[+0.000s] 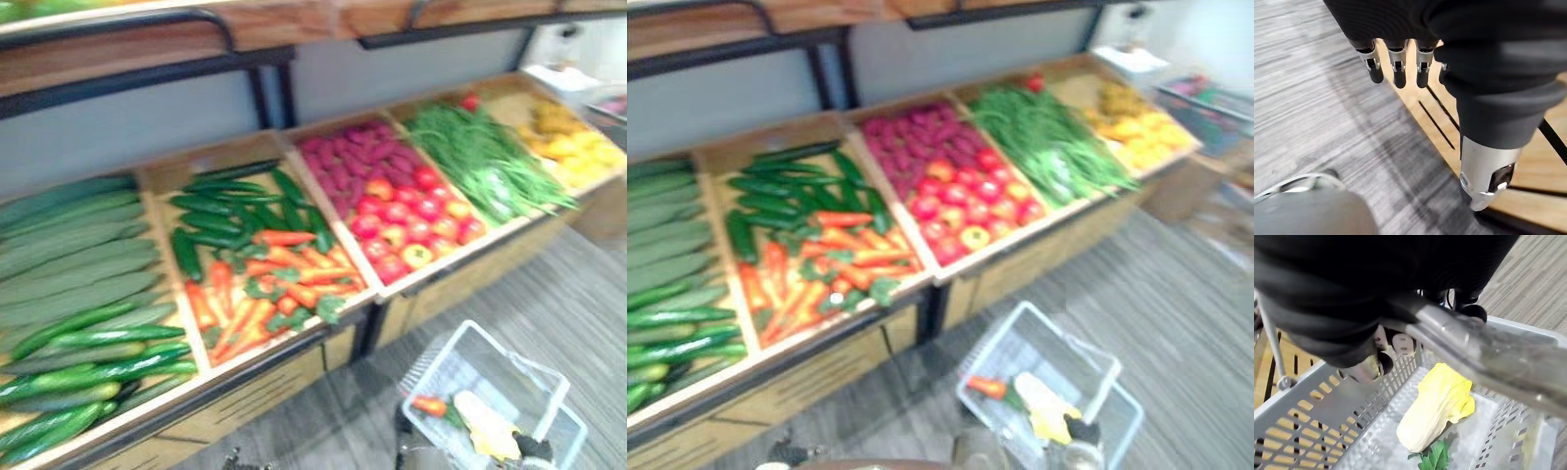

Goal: Pick vegetable in the basket

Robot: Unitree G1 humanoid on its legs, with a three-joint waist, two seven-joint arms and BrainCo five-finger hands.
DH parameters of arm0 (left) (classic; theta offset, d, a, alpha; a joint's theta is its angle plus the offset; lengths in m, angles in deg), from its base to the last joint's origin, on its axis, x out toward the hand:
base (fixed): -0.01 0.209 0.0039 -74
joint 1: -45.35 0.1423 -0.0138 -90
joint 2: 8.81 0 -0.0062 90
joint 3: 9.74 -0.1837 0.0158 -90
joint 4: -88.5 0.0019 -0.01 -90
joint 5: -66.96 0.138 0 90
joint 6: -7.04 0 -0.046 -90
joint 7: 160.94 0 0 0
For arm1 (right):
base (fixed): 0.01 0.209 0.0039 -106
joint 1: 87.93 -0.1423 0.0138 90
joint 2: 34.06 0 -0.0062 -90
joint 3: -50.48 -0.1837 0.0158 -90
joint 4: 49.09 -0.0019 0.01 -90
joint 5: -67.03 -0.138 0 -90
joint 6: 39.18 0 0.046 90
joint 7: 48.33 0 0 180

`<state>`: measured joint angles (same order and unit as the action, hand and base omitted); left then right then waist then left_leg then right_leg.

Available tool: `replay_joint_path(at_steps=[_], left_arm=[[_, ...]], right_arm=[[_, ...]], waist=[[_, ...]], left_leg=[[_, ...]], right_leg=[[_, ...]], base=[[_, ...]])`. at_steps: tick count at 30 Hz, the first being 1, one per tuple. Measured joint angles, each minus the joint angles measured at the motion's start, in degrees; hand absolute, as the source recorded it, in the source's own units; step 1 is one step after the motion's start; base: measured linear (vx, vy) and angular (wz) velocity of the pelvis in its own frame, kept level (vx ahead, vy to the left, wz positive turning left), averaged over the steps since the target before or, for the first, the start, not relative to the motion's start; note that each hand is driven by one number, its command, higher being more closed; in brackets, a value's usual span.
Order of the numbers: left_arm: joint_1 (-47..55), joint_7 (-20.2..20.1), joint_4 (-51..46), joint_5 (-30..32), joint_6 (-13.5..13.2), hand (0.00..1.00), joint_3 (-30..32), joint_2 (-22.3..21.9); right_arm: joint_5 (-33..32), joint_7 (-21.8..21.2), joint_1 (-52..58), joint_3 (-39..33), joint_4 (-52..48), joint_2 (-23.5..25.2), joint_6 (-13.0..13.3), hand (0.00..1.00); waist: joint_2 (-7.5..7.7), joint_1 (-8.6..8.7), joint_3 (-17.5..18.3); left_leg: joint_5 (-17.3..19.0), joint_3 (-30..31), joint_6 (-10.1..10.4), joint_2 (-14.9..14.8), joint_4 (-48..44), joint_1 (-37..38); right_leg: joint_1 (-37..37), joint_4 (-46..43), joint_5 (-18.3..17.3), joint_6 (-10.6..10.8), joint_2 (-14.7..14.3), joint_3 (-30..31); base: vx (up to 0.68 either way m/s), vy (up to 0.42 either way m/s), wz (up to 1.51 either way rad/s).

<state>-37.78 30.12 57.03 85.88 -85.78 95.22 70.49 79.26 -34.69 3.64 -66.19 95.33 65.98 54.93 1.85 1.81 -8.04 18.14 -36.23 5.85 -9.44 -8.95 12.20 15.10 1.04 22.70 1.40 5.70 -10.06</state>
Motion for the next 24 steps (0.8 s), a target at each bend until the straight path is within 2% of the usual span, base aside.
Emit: replay_joint_path(at_steps=[1,2,3,4,5,6,7,8,9,10,11,12,14,16,18,20,21,23,24], left_arm=[[-0.58,-0.01,-1.64,0.01,-0.22,0.0,-0.92,0.01],[-0.44,0.03,-2.73,0.0,-0.54,0.0,-1.83,-0.07],[0.19,-0.09,-2.69,-0.07,-0.45,0.0,-2.12,-0.05],[0.35,-0.05,-2.66,-0.07,-0.32,0.0,-1.95,0.26],[0.7,-0.12,-1.79,-0.08,-0.24,0.0,-1.05,1.0],[0.75,-0.13,-1.11,-0.07,-0.15,0.0,-1.02,1.38],[0.66,-0.16,-0.27,-0.07,-0.34,0.0,-1.04,0.9],[0.44,-0.15,-0.85,-0.04,-0.87,0.0,-1.12,-0.23],[0.04,-0.12,-0.73,-0.07,-0.67,0.0,-1.01,0.08],[0.25,-0.11,-0.31,-0.06,-0.32,0.0,-1.18,0.52],[0.71,-0.05,-0.27,-0.07,-0.31,0.0,-1.18,0.65],[0.7,-0.06,-0.25,-0.07,-0.28,0.0,-1.19,0.66],[0.89,-0.08,0.58,-0.07,-0.27,0.0,-1.21,0.3],[0.67,0.02,0.72,-0.04,-0.27,0.0,-1.77,0.56],[0.63,0.18,0.35,0.05,-0.36,0.0,-2.39,0.47],[0.68,0.6,0.21,0.32,-0.31,0.0,-2.86,-0.3],[0.72,1.25,0.2,0.4,-0.27,0.0,-3.15,-0.77],[0.5,1.57,-0.03,1.91,-0.17,0.0,-3.63,-0.33],[0.52,1.79,-0.37,2.3,-0.28,0.0,-3.93,-0.07]], right_arm=[[-0.01,0.35,-0.27,-0.77,-1.25,-0.46,-0.22,1.0],[-0.01,0.49,-0.15,-1.84,-1.42,-1.46,-0.43,1.0],[0.26,0.64,0.55,-1.79,-0.97,-2.41,-0.41,1.0],[0.31,0.81,0.73,-1.44,-0.78,-2.44,-0.4,1.0],[0.96,0.62,0.39,0.51,-0.18,-2.43,-0.21,1.0],[1.3,0.58,-0.3,1.43,0.08,-1.88,-0.03,1.0],[1.35,0.82,-1.46,1.89,0.52,-1.35,0.05,1.0],[1.35,0.78,-1.99,1.8,0.71,-2.41,-0.7,1.0],[1.32,0.72,-2.01,1.81,0.91,-2.7,-0.98,1.0],[1.27,0.92,-2.31,1.77,2.57,-2.84,-1.56,1.0],[1.29,0.9,-3.14,2.5,2.84,-2.84,-2.36,1.0],[1.29,0.88,-3.76,2.65,2.83,-2.76,-2.55,1.0],[1.66,0.59,-3.7,5.17,2.14,-3.13,-2.59,1.0],[3.64,0.21,-3.19,7.25,1.44,-3.18,-2.58,1.0],[3.69,0.17,-2.22,7.52,1.41,-3.17,-2.59,1.0],[3.71,0.18,-0.72,8.6,0.0,-3.05,-2.52,1.0],[3.77,0.21,-0.05,9.17,-0.95,-3.16,-2.5,1.0],[5.33,0.12,1.13,9.53,-2.95,-2.14,-2.04,1.0],[5.91,0.05,1.35,9.99,-3.13,-2.01,-1.76,1.0]], waist=[[0.2,-0.19,-0.82],[0.27,-0.33,-1.41],[0.62,-0.29,-1.38],[1.7,-0.29,-1.46],[2.79,-0.55,-1.64],[3.29,-0.75,-1.79],[1.26,-1.1,-1.42],[1.43,-0.75,-1.51],[1.41,-0.47,-1.45],[1.31,-0.97,-1.36],[1.56,-1.81,-1.19],[1.55,-1.94,-1.18],[0.43,-2.35,-0.63],[0.56,-1.92,-0.69],[0.56,-1.73,-0.61],[-0.74,-1.68,-0.17],[-1.73,-1.59,-0.28],[-1.69,-1.18,-0.15],[-0.95,-1.16,-0.58]], left_leg=[[-0.5,-1.99,0.26,-0.47,-0.03,-0.35],[-0.78,-3.15,0.23,-0.64,-0.08,0.45],[-0.84,-4.76,0.27,-0.62,-1.07,1.58],[-0.97,-5.81,0.19,0.33,-1.76,2.02],[-1.85,-6.31,-1.81,0.49,-3.8,1.41],[-1.86,-6.07,-3.55,0.19,-4.65,0.27],[-2.2,-4.77,-5.35,0.87,2.78,-2.2],[-6.41,-7.52,-2.05,1.29,3.63,-2.9],[-6.4,-7.95,-2.06,1.5,2.89,-3.29],[-6.18,-9.6,-2.43,1.29,0.62,-4.39],[-6.0,-12.41,-2.68,-0.03,-1.82,-5.42],[-5.99,-13.86,-2.68,-0.89,-3.13,-6.04],[-6.34,-17.53,-2.44,-4.69,-7.14,-7.31],[-6.01,-18.01,-1.8,-6.67,-10.08,-8.68],[-7.15,-17.79,-1.71,-5.66,-5.24,-9.07],[-11.44,-17.43,-2.02,-6.33,-2.3,-10.18],[-15.53,-16.51,-1.79,-7.22,-1.7,-11.22],[-15.61,-14.75,-1.86,-7.74,-3.63,-10.62],[-15.62,-10.12,-1.86,-8.03,-6.55,-11.15]], right_leg=[[3.62,-18.47,-16.48,-6.36,2.23,-10.47],[4.15,-30.83,-23.86,-7.42,4.83,-16.12],[2.48,-38.71,-27.56,-7.89,7.32,-21.18],[2.19,-38.66,-27.3,-8.09,7.67,-22.63],[0.65,-34.02,-25.89,-9.38,5.93,-24.36],[-0.56,-28.06,-24.51,-8.5,3.85,-23.14],[-2.17,-21.91,-25.36,-7.08,0.39,-20.3],[-1.56,-36.13,-34.45,-6.83,6.1,-24.5],[-3.11,-38.34,-35.46,-5.16,8.65,-25.45],[-6.52,-37.35,-36.7,-2.72,12.75,-26.74],[-7.31,-34.72,-36.36,-2.12,14.52,-27.08],[-7.14,-33.17,-35.75,-1.02,14.14,-26.86],[-8.12,-22.86,-35.19,-0.3,7.42,-24.59],[-10.26,-17.82,-34.65,-0.57,5.16,-23.4],[-11.91,-15.16,-33.43,-0.72,4.83,-22.26],[-13.8,-12.47,-32.36,-0.53,3.2,-21.67],[-14.54,-11.79,-32.18,-0.38,1.99,-20.96],[-15.46,-10.62,-31.78,0.25,1.52,-19.28],[-16.27,-9.47,-31.13,0.55,1.55,-18.02]], base=[[-0.11,-0.101,-0.8],[-0.07,-0.075,-0.8],[0.02,-0.019,-0.69],[-0.02,-0.006,-1.11],[-0.05,-0.02,-1.17],[-0.2,-0.075,-1.43],[-0.25,-0.124,-1.11],[-0.22,-0.121,-0.89],[-0.1,-0.122,-0.68],[-0.02,-0.15,-0.91],[-0.03,-0.179,-1.09],[-0.04,-0.228,-1.22],[-0.01,-0.283,-1.06],[-0.06,-0.255,-0.63],[-0.12,-0.113,-0.35],[-0.07,-0.066,-0.3],[-0.05,-0.017,-0.4],[-0.05,0.011,-0.36],[-0.06,0.01,-0.31]])
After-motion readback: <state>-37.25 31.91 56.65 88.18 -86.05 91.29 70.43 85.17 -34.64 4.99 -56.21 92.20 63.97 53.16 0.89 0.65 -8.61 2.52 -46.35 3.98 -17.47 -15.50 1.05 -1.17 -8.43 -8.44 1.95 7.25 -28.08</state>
